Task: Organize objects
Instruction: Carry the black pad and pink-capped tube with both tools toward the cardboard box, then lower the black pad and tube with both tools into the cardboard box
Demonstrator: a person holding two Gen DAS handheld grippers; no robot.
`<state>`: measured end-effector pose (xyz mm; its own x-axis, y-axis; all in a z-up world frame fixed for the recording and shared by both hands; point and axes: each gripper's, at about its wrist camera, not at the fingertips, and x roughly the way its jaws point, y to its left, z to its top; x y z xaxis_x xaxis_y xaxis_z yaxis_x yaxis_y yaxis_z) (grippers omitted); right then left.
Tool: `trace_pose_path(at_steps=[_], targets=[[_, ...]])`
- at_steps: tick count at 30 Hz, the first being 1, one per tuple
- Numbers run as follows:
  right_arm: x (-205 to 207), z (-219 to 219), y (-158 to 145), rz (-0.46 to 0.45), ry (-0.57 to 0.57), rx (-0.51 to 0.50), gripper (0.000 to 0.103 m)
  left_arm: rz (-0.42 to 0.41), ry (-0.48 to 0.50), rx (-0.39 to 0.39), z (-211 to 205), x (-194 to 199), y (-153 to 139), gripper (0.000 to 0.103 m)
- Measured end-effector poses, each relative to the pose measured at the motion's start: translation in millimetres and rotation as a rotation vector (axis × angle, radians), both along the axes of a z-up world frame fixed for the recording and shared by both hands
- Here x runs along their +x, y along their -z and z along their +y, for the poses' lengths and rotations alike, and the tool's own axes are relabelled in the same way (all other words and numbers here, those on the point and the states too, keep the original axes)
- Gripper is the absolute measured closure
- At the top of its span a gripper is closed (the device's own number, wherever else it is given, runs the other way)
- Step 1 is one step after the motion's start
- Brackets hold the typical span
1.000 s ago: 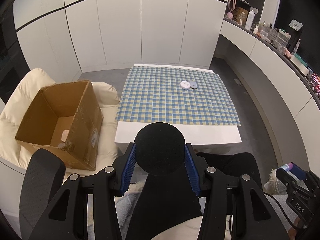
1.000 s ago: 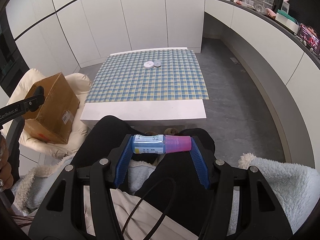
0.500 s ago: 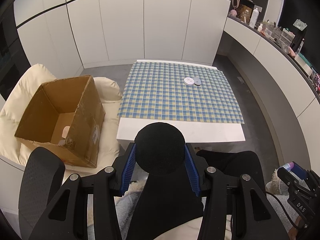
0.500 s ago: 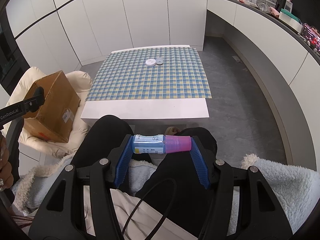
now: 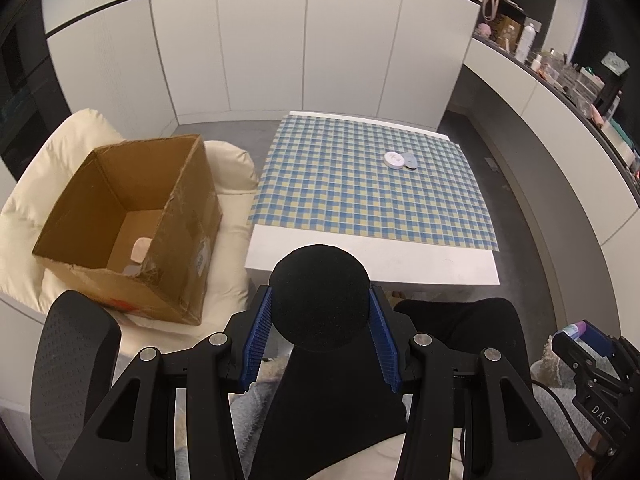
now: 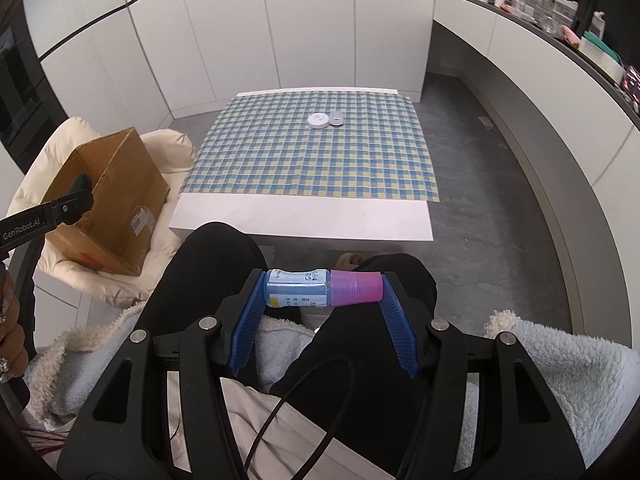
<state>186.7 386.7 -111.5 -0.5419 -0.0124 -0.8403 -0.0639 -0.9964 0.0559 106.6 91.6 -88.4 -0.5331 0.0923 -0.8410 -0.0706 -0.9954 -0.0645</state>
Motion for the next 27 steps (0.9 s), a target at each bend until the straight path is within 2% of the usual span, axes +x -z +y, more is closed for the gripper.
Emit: trace_pose_path(at_steps=[27], targets=[[-42,-112,-11,0.03,-0.342,-0.018,0.043,-0.001,-0.275,0.02,-102,31,-2,0.055]])
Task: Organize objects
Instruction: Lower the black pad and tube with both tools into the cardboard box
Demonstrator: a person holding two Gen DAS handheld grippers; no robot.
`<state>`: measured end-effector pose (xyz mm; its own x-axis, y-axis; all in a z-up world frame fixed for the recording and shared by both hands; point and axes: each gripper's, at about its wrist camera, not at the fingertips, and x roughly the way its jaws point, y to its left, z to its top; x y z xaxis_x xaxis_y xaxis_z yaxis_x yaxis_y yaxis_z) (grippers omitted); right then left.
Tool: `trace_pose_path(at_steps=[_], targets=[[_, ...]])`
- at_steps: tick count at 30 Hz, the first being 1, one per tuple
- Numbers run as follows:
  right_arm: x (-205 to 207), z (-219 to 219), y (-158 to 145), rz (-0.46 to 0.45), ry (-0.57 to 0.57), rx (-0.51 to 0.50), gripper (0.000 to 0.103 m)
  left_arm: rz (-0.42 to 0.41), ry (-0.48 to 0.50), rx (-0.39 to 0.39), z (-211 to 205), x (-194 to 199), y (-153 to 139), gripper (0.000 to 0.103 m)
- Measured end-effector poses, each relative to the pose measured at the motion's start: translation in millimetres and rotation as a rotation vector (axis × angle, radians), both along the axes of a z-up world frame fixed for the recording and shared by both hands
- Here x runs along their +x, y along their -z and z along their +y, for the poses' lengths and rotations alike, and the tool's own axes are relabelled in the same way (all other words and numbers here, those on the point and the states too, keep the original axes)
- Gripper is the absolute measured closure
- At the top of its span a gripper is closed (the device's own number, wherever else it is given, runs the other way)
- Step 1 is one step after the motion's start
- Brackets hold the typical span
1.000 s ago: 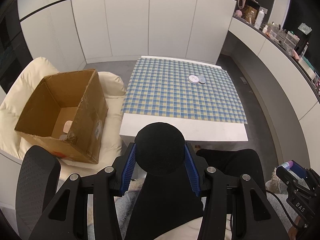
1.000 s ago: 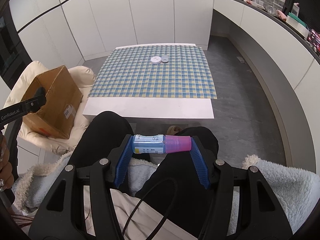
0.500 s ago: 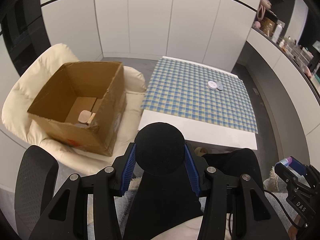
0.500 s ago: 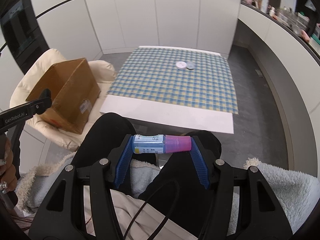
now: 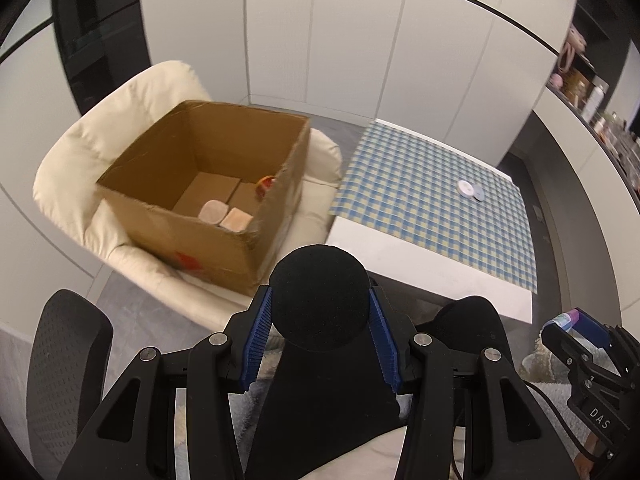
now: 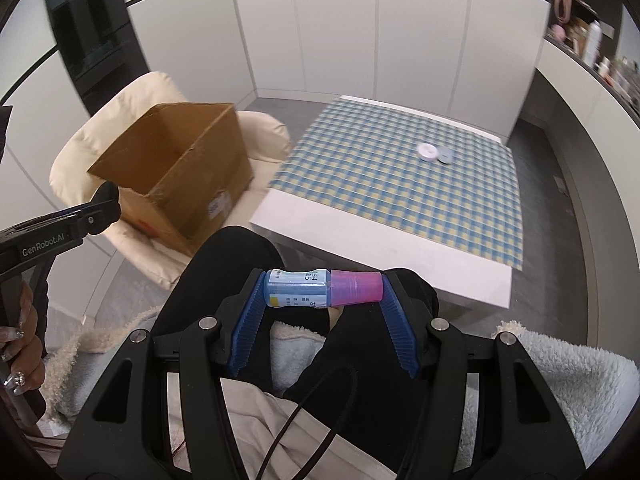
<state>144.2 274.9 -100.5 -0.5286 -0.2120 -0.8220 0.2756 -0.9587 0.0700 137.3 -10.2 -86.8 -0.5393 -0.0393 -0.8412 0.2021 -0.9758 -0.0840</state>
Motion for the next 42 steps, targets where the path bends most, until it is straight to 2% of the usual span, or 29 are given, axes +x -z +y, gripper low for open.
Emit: trace_pose_path(at_steps=[20,33,42], targets=[[-18,-101,11,-0.034,-0.277,0.0,0.043,-0.032,-0.206,0.027,-72,27,14,0.055],[-31,-108,16,-0.037,-0.274,0.017,0.043,-0.077,-0.208,0.028,-78,10,29,0.055],[-54,-128,22,-0.045,-0.291,0.022,0.043,-0.083,-0.211,0.022,-89,-18,32,0.055]])
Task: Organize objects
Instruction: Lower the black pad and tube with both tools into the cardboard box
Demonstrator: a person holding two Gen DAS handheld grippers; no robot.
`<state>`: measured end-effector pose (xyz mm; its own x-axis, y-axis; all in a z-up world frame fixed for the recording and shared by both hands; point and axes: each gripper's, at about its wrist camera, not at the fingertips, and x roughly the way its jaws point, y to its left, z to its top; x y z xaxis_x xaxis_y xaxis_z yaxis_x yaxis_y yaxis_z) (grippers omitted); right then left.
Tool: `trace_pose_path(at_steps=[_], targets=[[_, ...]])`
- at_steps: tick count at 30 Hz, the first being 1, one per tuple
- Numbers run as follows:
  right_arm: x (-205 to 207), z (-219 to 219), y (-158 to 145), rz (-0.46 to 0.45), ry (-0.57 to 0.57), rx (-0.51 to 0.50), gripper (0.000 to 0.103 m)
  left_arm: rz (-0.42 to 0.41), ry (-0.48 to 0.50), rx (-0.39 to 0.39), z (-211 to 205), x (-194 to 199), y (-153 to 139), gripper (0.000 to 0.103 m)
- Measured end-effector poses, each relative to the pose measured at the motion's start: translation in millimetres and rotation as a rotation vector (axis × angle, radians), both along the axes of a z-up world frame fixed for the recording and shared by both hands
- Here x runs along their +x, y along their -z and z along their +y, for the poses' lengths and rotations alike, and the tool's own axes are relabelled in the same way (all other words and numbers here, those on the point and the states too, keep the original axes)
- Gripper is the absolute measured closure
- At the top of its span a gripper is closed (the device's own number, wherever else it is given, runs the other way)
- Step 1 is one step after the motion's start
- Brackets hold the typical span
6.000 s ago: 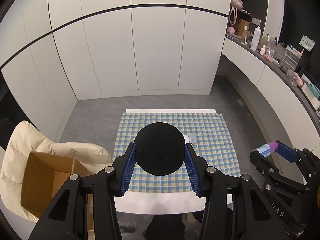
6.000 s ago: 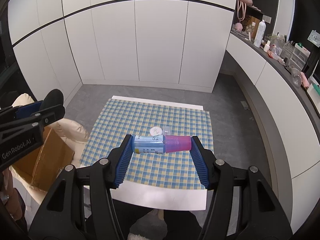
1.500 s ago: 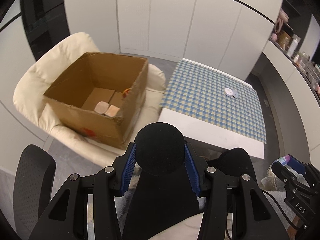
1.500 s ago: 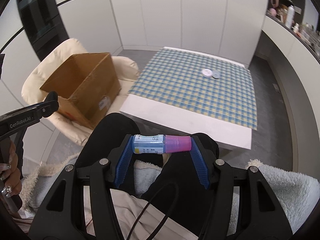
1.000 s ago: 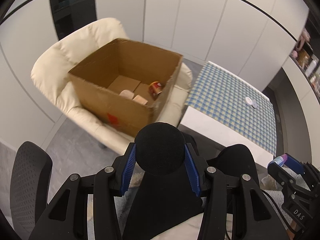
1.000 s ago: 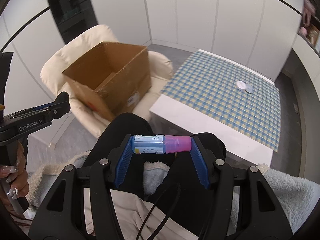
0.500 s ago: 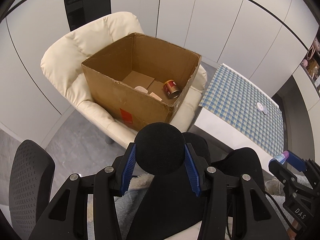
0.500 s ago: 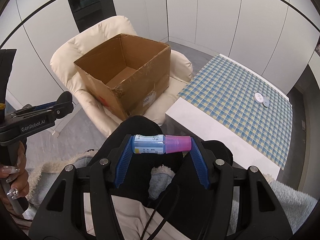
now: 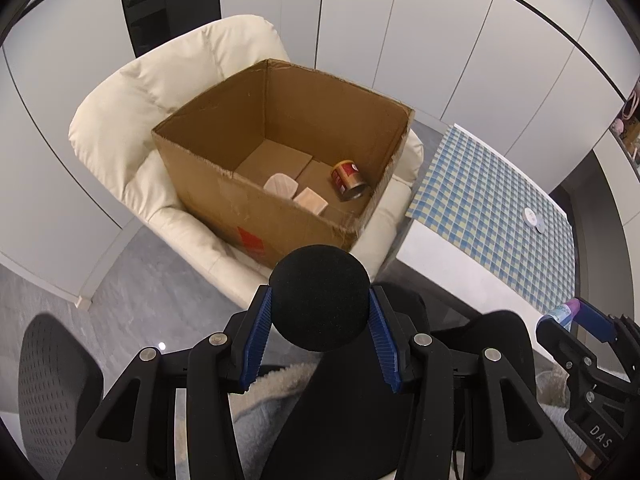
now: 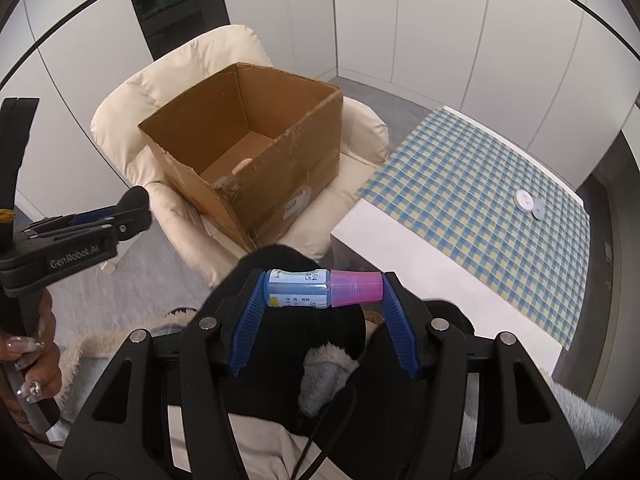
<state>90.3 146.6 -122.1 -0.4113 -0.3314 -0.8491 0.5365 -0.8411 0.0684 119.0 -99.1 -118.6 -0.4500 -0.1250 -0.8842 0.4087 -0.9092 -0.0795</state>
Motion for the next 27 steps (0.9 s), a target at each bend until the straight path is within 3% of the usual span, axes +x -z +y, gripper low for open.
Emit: trace_pose_path(at_steps=[14,27], targets=[[-78,-85,-11,0.084,-0.116,0.008,0.043,0.064,-0.115,-0.052,-56,-62,-12,0.055],[-142,-154,16,0.059,-0.187,0.039,0.043,0.031,-0.2,-0.031,-105,-119,17,0.055]])
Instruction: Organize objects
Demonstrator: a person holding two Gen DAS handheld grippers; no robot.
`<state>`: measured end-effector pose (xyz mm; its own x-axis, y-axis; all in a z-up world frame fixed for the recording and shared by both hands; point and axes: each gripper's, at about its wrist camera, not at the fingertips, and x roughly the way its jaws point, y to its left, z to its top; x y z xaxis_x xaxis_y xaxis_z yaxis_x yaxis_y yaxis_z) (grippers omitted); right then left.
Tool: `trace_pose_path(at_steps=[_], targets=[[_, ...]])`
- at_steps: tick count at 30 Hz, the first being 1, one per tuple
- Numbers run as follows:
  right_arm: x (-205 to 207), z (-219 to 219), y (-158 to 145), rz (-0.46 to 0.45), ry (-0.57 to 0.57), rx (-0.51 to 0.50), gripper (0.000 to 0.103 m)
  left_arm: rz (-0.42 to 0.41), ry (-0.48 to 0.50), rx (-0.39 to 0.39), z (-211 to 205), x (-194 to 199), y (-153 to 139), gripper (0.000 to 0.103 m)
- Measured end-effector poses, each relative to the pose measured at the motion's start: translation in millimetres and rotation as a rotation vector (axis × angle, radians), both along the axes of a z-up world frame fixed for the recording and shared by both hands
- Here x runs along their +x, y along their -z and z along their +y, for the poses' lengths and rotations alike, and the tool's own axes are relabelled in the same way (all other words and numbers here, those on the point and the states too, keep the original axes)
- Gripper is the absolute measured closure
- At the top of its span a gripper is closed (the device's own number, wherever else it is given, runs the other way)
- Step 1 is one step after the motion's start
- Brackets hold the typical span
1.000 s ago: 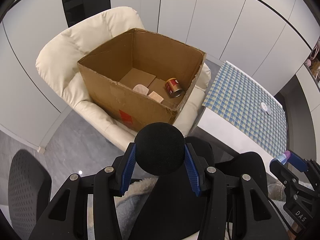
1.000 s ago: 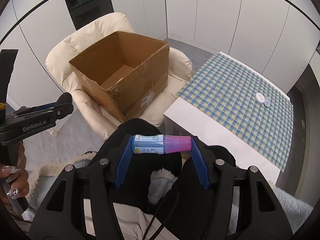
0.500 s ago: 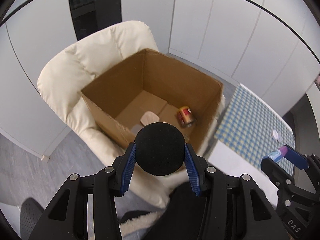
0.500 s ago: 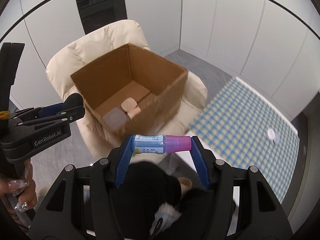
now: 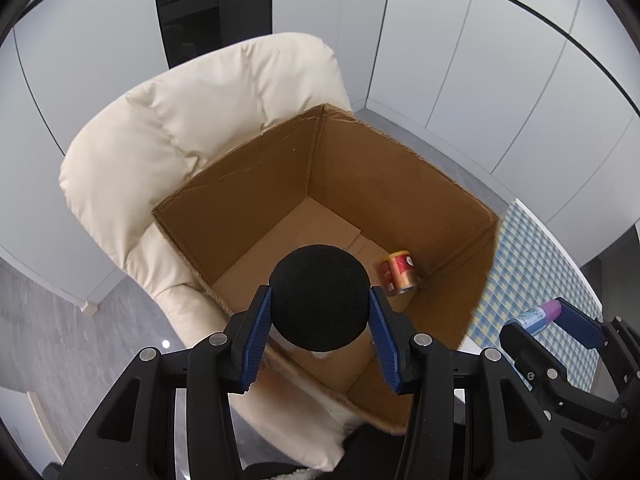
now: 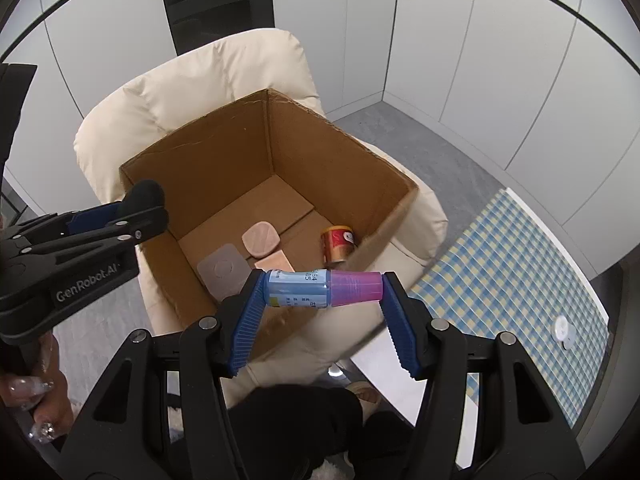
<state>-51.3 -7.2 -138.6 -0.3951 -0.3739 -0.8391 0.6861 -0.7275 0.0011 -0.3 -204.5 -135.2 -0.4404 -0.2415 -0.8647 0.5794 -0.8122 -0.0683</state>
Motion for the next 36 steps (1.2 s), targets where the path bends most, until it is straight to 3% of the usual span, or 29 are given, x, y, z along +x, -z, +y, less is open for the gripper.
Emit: trace_pose_path(at_steps=[5,8,9,10,11,12,13,14,20,36], targets=[[-18,-25,16,-0.016,-0.024,0.015,0.043,-0.019,-0.024,0.02,-14,-17,17,0.055],[-27,-39,25,-0.023,-0.04,0.026,0.043,0.04,-0.03,0.027,-19,-18,16,0.048],[-30,-45,29,-0.027,-0.059,0.012,0.043,0.053,-0.036,0.018,-20,-18,15,0.04],[-31,-48,30,-0.028,-0.083,-0.002,0.04,0.053,-0.04,0.008,-20,-19,13,0.024],[-33,-53,32,-0.032,-0.102,-0.007,0.024,0.047,-0.044,0.0,-20,-20,13,0.015],[-35,-57,36,-0.028,-0.106,-0.001,0.015,0.04,-0.051,-0.008,-20,-20,13,0.004],[-36,-59,37,-0.017,-0.099,0.0,0.004,0.036,-0.06,-0.016,-20,-20,13,0.003],[-36,-60,37,-0.004,-0.095,-0.004,0.003,0.036,-0.063,-0.018,-21,-20,13,0.003],[-40,-56,47,-0.029,-0.078,-0.008,0.003,0.017,-0.085,0.015,-29,-16,20,0.003],[-45,-45,42,-0.029,-0.06,-0.016,0.003,-0.009,-0.087,0.004,-27,-16,21,0.003]])
